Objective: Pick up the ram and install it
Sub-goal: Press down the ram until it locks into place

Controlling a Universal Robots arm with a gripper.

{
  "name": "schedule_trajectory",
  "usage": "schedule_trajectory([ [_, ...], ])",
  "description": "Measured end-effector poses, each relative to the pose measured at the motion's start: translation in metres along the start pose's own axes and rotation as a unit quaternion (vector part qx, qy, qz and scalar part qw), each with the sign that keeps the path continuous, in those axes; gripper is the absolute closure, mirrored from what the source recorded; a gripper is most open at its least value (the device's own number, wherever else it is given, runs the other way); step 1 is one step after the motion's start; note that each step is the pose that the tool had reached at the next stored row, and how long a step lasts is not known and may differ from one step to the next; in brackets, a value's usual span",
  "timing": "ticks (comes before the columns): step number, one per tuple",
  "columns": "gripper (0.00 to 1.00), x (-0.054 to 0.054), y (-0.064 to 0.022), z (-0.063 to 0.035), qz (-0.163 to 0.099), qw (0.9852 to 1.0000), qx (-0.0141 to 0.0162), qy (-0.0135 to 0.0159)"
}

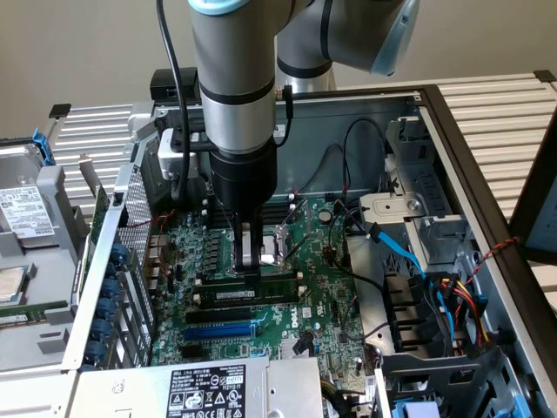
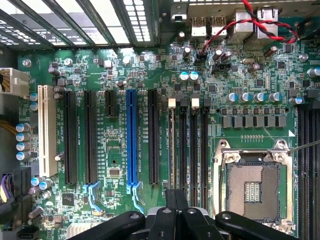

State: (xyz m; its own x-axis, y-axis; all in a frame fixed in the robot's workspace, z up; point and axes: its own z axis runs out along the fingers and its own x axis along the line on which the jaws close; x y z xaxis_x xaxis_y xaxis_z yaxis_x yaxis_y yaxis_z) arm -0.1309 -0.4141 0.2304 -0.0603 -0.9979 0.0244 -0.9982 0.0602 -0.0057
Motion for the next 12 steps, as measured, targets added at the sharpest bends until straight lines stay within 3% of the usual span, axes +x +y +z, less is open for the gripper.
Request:
schedule_trajectory([
  [12, 0.89, 0.0002, 0.0, 0.0, 0.0, 1.0, 0.0, 0.0],
])
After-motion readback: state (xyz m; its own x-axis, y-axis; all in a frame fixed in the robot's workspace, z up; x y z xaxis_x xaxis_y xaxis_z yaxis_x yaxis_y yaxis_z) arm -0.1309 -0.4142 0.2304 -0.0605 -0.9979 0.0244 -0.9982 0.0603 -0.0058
